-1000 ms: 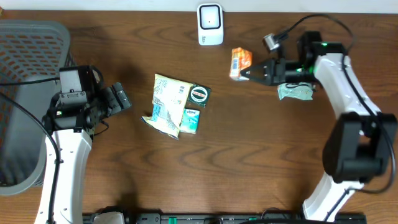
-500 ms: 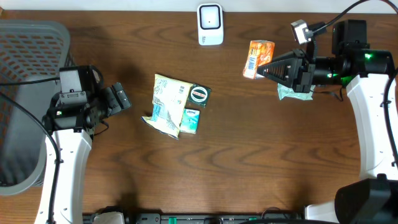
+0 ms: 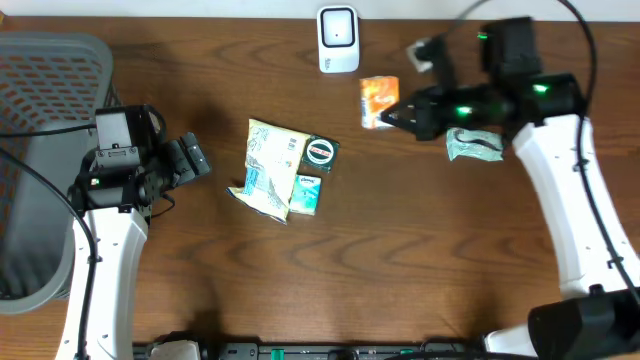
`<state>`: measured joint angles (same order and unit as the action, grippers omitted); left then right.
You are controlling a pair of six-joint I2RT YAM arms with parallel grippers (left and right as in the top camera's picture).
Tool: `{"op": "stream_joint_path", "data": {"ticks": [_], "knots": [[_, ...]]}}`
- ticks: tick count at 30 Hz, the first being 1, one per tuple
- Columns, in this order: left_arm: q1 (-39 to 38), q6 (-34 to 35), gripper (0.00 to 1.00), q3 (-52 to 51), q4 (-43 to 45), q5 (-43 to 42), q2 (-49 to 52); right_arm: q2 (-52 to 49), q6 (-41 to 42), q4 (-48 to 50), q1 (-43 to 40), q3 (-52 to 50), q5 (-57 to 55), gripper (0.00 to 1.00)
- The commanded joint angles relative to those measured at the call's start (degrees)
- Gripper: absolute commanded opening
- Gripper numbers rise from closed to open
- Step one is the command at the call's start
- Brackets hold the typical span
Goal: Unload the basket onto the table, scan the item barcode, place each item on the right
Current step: 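Carry the Kleenex pack up to the white scanner and hold it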
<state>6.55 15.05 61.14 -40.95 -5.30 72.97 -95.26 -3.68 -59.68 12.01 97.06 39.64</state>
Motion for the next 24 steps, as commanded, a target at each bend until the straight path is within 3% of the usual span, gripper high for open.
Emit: {"op": "stream_joint_path", "data": {"ticks": [1,10,19,24], "knots": [[0.20,0.09,0.98,0.04,-0.15,-0.09,0.13,-5.03,5.38,-2.82,4.50,11.39,-23.52,0.01],[0.20,0.09,0.98,0.04,-0.15,-0.09,0.13,-27.10,1.44,-7.80,11.19,41.29,-49.42,0.01],[0.20,0.09,0.98,0.04,-0.15,-0.09,0.13,-40.19,-16.02,14.34,16.22,42.93,-81.29,0.01],[0.20,0.09,0.98,0.04,-0.15,-0.09,0.13,-46.97,-27.96,25.88,17.00,42.93,-85.18,0.01]]}}
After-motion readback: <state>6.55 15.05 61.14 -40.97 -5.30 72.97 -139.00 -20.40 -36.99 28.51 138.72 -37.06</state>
